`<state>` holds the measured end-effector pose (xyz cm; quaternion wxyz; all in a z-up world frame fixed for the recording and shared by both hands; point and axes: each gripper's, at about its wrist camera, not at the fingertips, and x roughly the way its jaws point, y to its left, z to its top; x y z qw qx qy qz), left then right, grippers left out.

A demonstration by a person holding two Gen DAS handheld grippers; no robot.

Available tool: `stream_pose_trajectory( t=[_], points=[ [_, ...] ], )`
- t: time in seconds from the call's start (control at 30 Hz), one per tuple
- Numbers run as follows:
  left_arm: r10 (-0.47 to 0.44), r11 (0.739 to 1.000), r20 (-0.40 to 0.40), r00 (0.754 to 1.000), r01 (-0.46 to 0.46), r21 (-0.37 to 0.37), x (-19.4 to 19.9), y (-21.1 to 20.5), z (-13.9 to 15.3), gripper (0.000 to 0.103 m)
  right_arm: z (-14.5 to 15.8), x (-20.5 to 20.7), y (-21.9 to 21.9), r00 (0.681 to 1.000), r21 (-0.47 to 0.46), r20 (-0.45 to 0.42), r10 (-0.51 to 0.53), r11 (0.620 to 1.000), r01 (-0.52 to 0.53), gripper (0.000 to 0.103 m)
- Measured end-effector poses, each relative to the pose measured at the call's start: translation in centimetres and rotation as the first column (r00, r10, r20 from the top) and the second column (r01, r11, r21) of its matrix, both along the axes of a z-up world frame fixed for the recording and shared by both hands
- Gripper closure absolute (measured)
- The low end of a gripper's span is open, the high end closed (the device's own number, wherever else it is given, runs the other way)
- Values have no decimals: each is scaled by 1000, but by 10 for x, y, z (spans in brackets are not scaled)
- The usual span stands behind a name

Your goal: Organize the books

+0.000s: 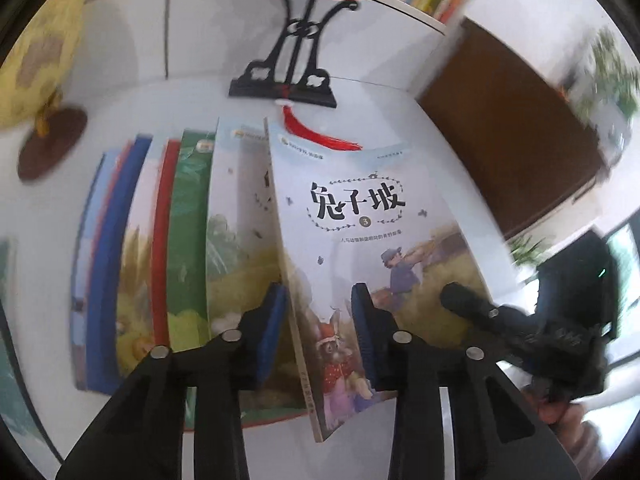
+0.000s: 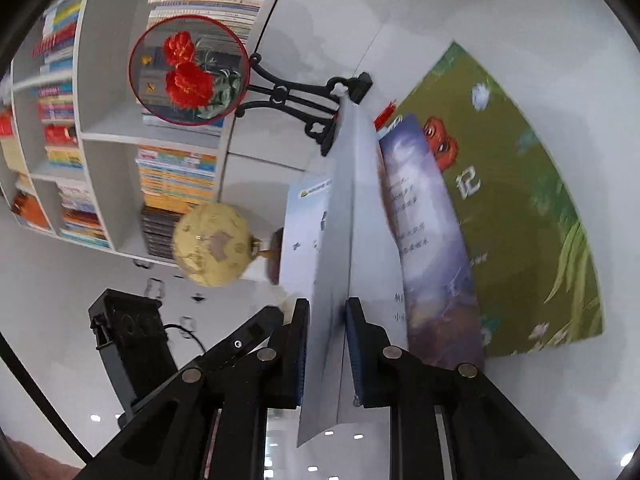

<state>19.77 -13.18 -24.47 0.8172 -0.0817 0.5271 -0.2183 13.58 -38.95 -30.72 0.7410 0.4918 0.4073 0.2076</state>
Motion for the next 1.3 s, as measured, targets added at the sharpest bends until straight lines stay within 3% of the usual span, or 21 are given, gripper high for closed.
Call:
stream_pose_trajectory(
  t=[0.1,0.2,0.27,0.4,0.53,0.7,0.77,0.83,0.9,1.0,1.03,1.1,1.17,1.2,1.23,1.3],
  points=[
    [-26,996,-8,1000,25,-81,-3,1,4,74,4,2,-1,1000,-77,-21,1,997,-3,86],
    [-57,997,-13,998,56,-58,-8,-11,0,73,4,6,2,1000,-102,-26,9,995,-12,86],
    [-29,999,-50,998,27,-45,-6,-14,-10,65,4,8,5,999,-147,-32,18,989,-22,86],
    [9,1000,-103,995,-10,-8,-1,-12,-26,65,8,6,1,999,-202,-44,18,979,-26,86],
    [-7,1000,-98,995,6,-6,-2,-10,-28,65,21,-3,-18,995,-405,-83,-63,914,24,80],
    [-24,1000,-89,996,24,2,-3,-13,-27,63,-9,1,-29,975,-374,-220,12,922,-96,72],
    [-30,1000,-85,996,31,3,-3,-16,-27,63,-12,-3,-35,985,-338,-173,-8,940,-51,61],
    [-37,999,-75,997,38,14,-4,-17,-26,62,-15,-4,-38,991,-270,-135,-5,962,-32,42],
    [-56,998,-49,997,58,39,-1,-18,-25,61,-16,-3,-39,994,-230,-111,24,972,-49,41],
    [-57,998,-61,997,58,13,-1,-14,-25,61,-8,-12,-46,993,46,74,92,994,-96,56],
    [-56,998,-68,996,56,9,1,-14,-24,61,-6,-12,-45,993,10,65,103,995,-104,56],
    [-76,997,-117,990,72,-41,2,-16,-26,65,-14,-4,-36,991,-131,-49,124,983,-129,60],
    [-122,985,-147,982,101,-137,-3,-20,-25,69,-28,3,-31,988,-118,-101,118,984,-130,76],
    [-133,985,-118,984,118,-123,-7,-23,-21,69,-33,5,-30,987,-131,-121,102,984,-118,91],
    [-148,987,-82,986,141,-81,-12,-29,-18,69,-35,7,-29,989,-160,-127,74,983,-94,94],
    [-151,987,-67,986,146,-70,-13,-34,-17,69,-35,7,-28,991,-175,-123,56,982,-77,95]
  ],
)
